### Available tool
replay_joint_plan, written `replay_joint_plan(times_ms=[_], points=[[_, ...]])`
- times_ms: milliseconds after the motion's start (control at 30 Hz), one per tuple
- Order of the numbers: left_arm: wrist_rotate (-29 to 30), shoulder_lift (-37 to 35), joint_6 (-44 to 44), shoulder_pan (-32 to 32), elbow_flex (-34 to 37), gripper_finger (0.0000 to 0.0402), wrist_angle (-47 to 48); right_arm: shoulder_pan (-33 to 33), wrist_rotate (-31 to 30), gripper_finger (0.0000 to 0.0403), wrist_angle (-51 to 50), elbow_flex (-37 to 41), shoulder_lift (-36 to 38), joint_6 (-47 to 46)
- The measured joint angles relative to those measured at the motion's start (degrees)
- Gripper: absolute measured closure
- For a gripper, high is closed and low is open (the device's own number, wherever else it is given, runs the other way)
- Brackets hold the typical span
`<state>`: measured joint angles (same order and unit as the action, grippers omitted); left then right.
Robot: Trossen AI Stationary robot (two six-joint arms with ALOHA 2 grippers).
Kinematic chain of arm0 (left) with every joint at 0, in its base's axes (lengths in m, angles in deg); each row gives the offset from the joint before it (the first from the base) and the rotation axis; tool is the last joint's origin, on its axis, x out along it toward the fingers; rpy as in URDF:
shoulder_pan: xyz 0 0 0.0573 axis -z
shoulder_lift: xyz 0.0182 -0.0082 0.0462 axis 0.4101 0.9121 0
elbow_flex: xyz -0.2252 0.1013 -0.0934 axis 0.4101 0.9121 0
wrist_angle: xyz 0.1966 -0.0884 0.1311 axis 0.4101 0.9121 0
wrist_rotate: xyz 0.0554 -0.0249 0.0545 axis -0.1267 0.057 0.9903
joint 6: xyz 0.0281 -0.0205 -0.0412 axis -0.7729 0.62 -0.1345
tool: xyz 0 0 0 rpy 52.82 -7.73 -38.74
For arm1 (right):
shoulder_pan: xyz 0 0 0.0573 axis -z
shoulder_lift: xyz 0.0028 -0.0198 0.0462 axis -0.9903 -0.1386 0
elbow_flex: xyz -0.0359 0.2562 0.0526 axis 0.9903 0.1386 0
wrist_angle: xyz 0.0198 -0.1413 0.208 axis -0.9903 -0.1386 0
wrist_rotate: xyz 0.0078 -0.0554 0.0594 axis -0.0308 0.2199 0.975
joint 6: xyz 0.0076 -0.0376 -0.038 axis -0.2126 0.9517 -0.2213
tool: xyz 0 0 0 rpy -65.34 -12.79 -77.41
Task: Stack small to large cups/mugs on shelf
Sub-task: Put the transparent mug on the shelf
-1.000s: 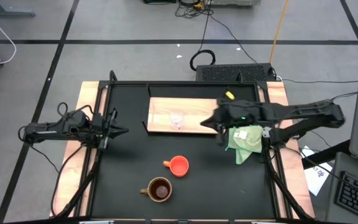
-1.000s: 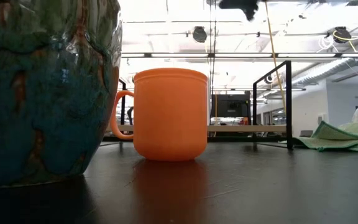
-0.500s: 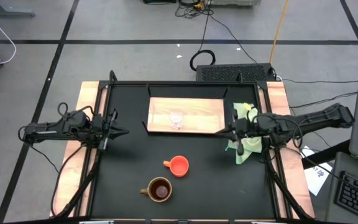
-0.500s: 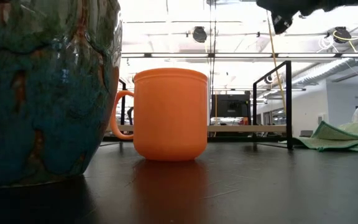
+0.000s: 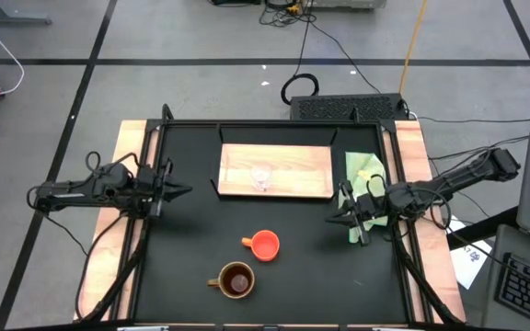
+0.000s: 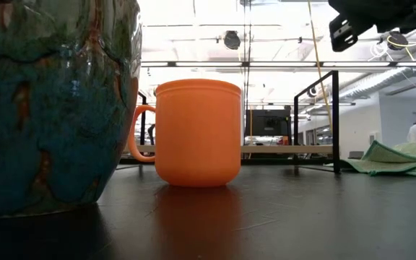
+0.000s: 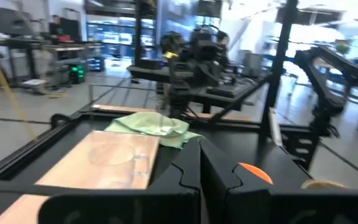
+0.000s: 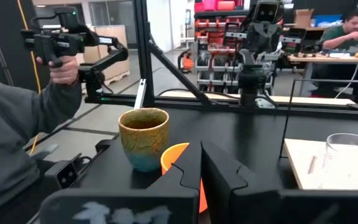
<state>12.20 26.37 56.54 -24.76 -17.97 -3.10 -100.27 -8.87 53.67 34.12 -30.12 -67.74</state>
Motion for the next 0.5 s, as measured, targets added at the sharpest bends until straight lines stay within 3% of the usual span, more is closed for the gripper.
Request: replay_joint_plan(times_ms=[233,500], points=[[-0.1,10.3,0.3,0.0,-2.9,0.0401,-5.7,0.2,-0.3,0.0403,0.8,1.3,0.1,0.0],[-2.5,30.9,-4.2,-1.6,-15.9,0.0401,-9.8,0.2,-0.3,0.0403,1.9,1.3,0.0,2.3]])
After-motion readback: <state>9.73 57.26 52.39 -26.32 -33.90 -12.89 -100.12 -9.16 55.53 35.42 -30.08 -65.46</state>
